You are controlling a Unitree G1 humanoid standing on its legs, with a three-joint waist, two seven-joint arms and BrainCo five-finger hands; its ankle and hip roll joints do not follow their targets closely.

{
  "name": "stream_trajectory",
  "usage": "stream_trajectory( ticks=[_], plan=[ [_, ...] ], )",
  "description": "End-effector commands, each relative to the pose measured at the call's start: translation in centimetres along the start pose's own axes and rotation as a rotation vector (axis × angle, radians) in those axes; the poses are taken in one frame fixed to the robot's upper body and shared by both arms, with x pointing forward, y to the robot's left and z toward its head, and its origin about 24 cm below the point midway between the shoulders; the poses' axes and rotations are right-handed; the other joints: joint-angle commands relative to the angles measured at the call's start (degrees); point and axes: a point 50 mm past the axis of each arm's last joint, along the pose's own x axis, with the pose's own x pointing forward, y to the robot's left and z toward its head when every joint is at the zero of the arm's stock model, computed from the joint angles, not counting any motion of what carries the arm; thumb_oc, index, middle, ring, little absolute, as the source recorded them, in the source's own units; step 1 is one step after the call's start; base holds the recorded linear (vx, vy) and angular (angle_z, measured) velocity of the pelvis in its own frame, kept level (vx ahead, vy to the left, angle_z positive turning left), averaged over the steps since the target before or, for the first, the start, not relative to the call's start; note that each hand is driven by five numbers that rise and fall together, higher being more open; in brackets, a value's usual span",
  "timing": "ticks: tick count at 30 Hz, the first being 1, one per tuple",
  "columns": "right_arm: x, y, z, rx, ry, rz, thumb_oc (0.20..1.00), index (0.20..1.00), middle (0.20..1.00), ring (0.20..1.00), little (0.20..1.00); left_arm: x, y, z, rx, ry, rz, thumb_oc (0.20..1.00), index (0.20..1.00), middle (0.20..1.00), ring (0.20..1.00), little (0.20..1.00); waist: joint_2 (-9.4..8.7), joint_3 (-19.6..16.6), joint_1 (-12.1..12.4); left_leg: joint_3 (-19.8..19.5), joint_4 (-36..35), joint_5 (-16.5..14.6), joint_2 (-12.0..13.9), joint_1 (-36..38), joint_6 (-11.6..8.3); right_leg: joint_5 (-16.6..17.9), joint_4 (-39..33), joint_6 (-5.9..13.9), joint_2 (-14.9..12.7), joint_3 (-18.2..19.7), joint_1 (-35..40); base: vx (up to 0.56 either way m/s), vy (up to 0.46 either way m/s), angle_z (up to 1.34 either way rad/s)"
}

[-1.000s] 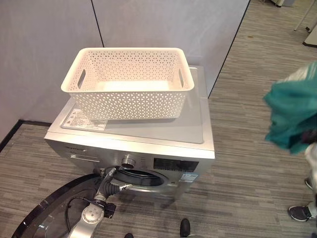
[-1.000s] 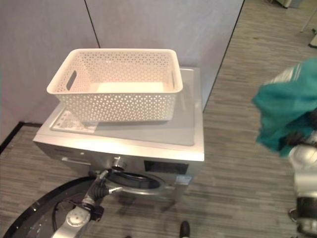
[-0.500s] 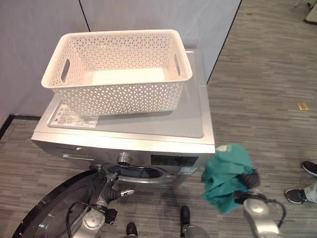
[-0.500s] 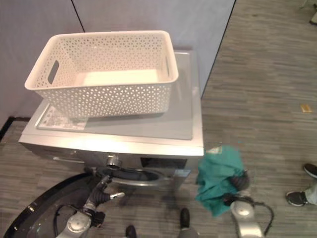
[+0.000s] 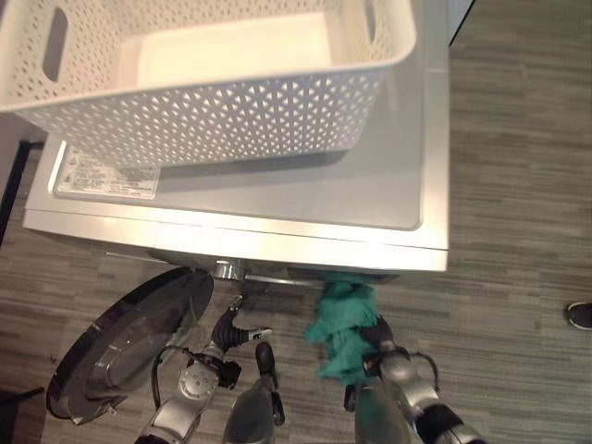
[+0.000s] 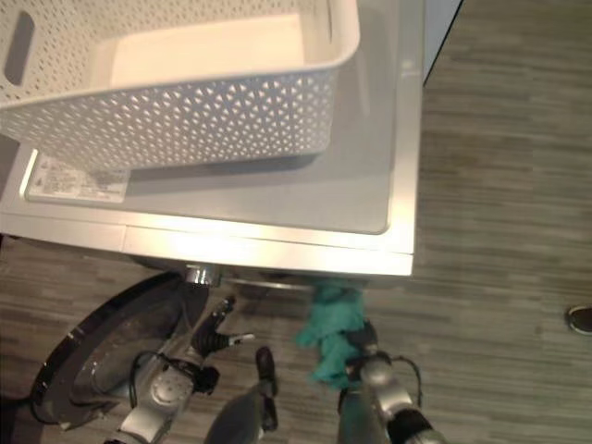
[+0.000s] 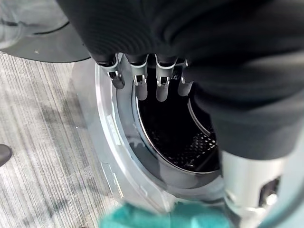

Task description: Grab the laundry basket,head to the washer,open it,put in the laundry and shut it.

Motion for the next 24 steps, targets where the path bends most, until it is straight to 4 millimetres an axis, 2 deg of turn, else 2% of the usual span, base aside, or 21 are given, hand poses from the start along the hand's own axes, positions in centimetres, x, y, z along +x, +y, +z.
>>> stream_trajectory(
  ticks=[1, 3, 5, 6, 9, 11, 12, 13, 14, 15, 16, 17, 18, 19, 20, 21, 22, 23, 24],
  plan=[
    [-0.1, 1.8, -0.3, 0.098, 0.021, 0.002, 0.2, 0.2, 0.2, 0.2, 0.2, -0.4, 0.3, 1.0, -0.018, -0.08, 0.041, 1.0, 1.0, 1.0, 1.0, 1.0, -1.24, 1.1, 1.1, -4.8, 4.2, -1.7, -2.1, -5.4, 2.68, -5.4, 3.4, 1.95, -3.8, -2.9, 0.1, -0.03, 0.028, 0.03],
    [0.5, 3.1, 0.4, 0.136, 0.037, 0.004, 0.2, 0.2, 0.2, 0.2, 0.2, -0.2, -0.5, 1.1, -0.018, -0.09, 0.043, 1.0, 1.0, 1.0, 1.0, 1.0, -0.34, 3.1, 2.0, -5.0, 6.0, -1.9, -2.3, -8.5, 2.59, -5.4, 4.0, 1.98, -4.5, -3.1, -1.8, -0.06, 0.059, 0.05],
    [0.8, 3.0, 0.8, 0.168, 0.045, -0.012, 0.2, 0.2, 0.2, 0.2, 0.2, -0.2, -0.6, 1.1, -0.019, -0.091, 0.043, 1.0, 1.0, 1.0, 1.0, 1.0, 0.08, 3.6, 2.3, -5.2, 6.7, -1.9, -2.5, -9.6, 2.62, -5.3, 4.3, 1.99, -4.7, -3.2, -2.5, -0.05, 0.067, 0.08],
    [1.6, 2.9, 2.1, 0.257, 0.044, -0.052, 0.2, 0.2, 0.2, 0.2, 0.2, 0.0, -0.8, 1.5, -0.008, -0.108, 0.041, 1.0, 1.0, 1.0, 1.0, 1.0, 1.08, 4.6, 3.0, -5.6, 7.8, -2.1, -3.0, -11.7, 2.71, -5.3, 5.0, 2.0, -5.1, -3.2, -4.0, -0.04, 0.053, 0.16],
    [2.0, 2.7, 3.4, 0.315, 0.011, -0.067, 0.2, 0.2, 0.2, 0.2, 0.2, 0.1, -0.7, 1.6, 0.013, -0.12, 0.048, 1.0, 1.0, 1.0, 1.0, 1.0, 1.82, 5.7, 3.4, -5.8, 9.1, -2.3, -3.4, -14.0, 2.84, -5.6, 6.4, 2.01, -5.5, -3.2, -6.2, -0.07, 0.084, 0.14],
    [2.6, 2.1, 4.4, 0.456, 0.02, -0.121, 0.2, 0.2, 0.2, 0.2, 0.2, 0.4, -1.3, 2.1, 0.021, -0.136, 0.036, 1.0, 1.0, 1.0, 1.0, 1.0, 2.91, 7.6, 3.9, -6.7, 11.5, -2.6, -4.0, -18.0, 3.14, -6.4, 9.3, 1.91, -6.2, -3.5, -9.9, -0.08, 0.102, 0.18],
    [3.2, 1.6, 5.4, 0.586, 0.031, -0.164, 0.2, 0.2, 0.2, 0.2, 0.2, 0.6, -1.9, 2.3, 0.033, -0.153, 0.027, 1.0, 1.0, 1.0, 1.0, 1.0, 4.6, 8.0, 4.8, -8.3, 13.1, -4.0, -4.3, -21.8, 2.8, -8.3, 11.6, 2.38, -6.6, -3.5, -13.2, -0.01, 0.113, 0.48],
    [3.5, 1.3, 6.8, 0.682, 0.004, -0.184, 0.2, 0.2, 0.2, 0.2, 0.2, 0.4, -2.4, 2.1, 0.048, -0.15, 0.005, 1.0, 1.0, 1.0, 1.0, 1.0, 5.27, 8.0, 5.4, -8.7, 13.9, -4.0, -4.5, -24.7, 2.87, -8.7, 12.7, 2.4, -7.0, -3.9, -15.8, 0.02, 0.095, 0.46],
    [3.6, 1.2, 6.9, 0.685, 0.002, -0.185, 0.2, 0.2, 0.2, 0.2, 0.2, 0.5, -2.4, 2.2, 0.05, -0.153, 0.005, 1.0, 1.0, 1.0, 1.0, 1.0, 5.29, 8.0, 5.5, -8.7, 14.1, -4.1, -4.5, -25.1, 2.88, -8.7, 12.9, 2.4, -7.0, -3.9, -16.1, -0.02, 0.081, 0.39],
    [3.8, 1.1, 8.5, 0.77, -0.028, -0.198, 0.2, 0.2, 0.2, 0.2, 0.2, 0.4, -3.1, 1.8, 0.061, -0.137, -0.022, 1.0, 1.0, 1.0, 1.0, 1.0, 5.72, 8.0, 6.1, -9.2, 14.4, -4.0, -4.6, -27.1, 2.89, -9.0, 13.8, 2.44, -7.4, -4.1, -17.9, -0.01, 0.037, 0.18],
    [3.9, 1.1, 8.6, 0.773, -0.031, -0.198, 0.2, 0.2, 0.2, 0.2, 0.2, 0.4, -3.1, 1.8, 0.062, -0.14, -0.022, 1.0, 1.0, 1.0, 1.0, 1.0, 5.74, 8.0, 6.2, -9.2, 14.5, -4.0, -4.6, -27.3, 2.89, -9.1, 14.0, 2.43, -7.4, -4.1, -18.2, 0.0, 0.045, 0.19],
    [4.0, 1.1, 10.7, 0.858, -0.083, -0.188, 0.2, 0.2, 0.2, 0.2, 0.2, 0.4, -3.7, 1.7, 0.072, -0.135, -0.045, 1.0, 1.0, 1.0, 1.0, 1.0, 6.06, 8.0, 7.0, -9.9, 15.2, -4.0, -4.8, -29.6, 3.0, -9.5, 15.2, 2.4, -7.7, -4.5, -19.9, 0.0, 0.01, 0.11],
    [4.1, 1.0, 10.9, 0.861, -0.087, -0.188, 0.2, 0.2, 0.2, 0.2, 0.2, 0.5, -3.7, 1.8, 0.074, -0.138, -0.045, 1.0, 1.0, 1.0, 1.0, 1.0, 6.08, 8.0, 7.1, -10.0, 15.4, -4.1, -4.8, -29.9, 3.01, -9.6, 15.4, 2.39, -7.7, -4.6, -20.1, -0.01, 0.002, 0.12],
    [4.2, 0.8, 11.9, 0.897, -0.115, -0.187, 0.2, 0.2, 0.2, 0.2, 0.2, 0.6, -3.8, 2.0, 0.077, -0.144, -0.051, 1.0, 1.0, 1.0, 1.0, 1.0, 6.26, 8.0, 7.6, -10.5, 15.7, -4.1, -5.0, -30.7, 3.07, -9.9, 16.0, 2.31, -7.8, -4.7, -20.8, 0.0, -0.004, 0.14],
    [4.2, 0.6, 14.4, 0.966, -0.184, -0.164, 0.2, 0.2, 0.2, 0.2, 0.2, 0.6, -4.1, 2.0, 0.08, -0.146, -0.063, 1.0, 1.0, 1.0, 1.0, 1.0, 6.5, 8.0, 8.4, -11.1, 16.0, -4.2, -5.4, -31.7, 3.08, -10.3, 16.8, 2.31, -8.0, -5.3, -21.4, 0.0, -0.004, 0.17],
    [4.2, 0.5, 14.5, 0.969, -0.187, -0.164, 0.2, 0.2, 0.2, 0.2, 0.2, 0.6, -4.1, 2.1, 0.082, -0.149, -0.063, 1.0, 1.0, 1.0, 1.0, 1.0, 6.53, 8.0, 8.5, -11.2, 16.2, -4.2, -5.4, -31.9, 3.09, -10.4, 16.9, 2.31, -8.1, -5.4, -21.6, 0.01, -0.03, 0.25],
    [4.1, 0.0, 17.4, 1.028, -0.268, -0.14, 0.2, 0.2, 0.2, 0.2, 0.2, 0.8, -4.3, 2.0, 0.095, -0.144, -0.077, 1.0, 1.0, 1.0, 1.0, 1.0, 6.81, 8.0, 9.6, -12.0, 16.3, -4.3, -5.7, -32.6, 3.09, -10.9, 17.5, 2.25, -8.2, -5.9, -21.8, 0.0, -0.036, 0.2],
    [3.9, -0.5, 19.1, 1.053, -0.324, -0.128, 0.2, 0.2, 0.2, 0.2, 0.2, 0.9, -4.3, 2.0, 0.104, -0.146, -0.082, 1.0, 1.0, 1.0, 1.0, 1.0, 7.06, 7.9, 10.2, -12.4, 16.5, -4.3, -6.0, -33.0, 3.06, -11.1, 17.8, 2.2, -8.3, -6.2, -21.8, 0.0, -0.037, 0.23],
    [3.9, -0.6, 19.2, 1.056, -0.327, -0.129, 0.2, 0.2, 0.2, 0.2, 0.2, 1.0, -4.3, 2.1, 0.105, -0.149, -0.082, 1.0, 1.0, 1.0, 1.0, 1.0, 7.13, 8.0, 10.2, -12.5, 16.5, -4.3, -6.0, -33.1, 3.05, -11.2, 17.8, 2.19, -8.3, -6.3, -21.9, 0.0, -0.032, 0.18]
  ],
)
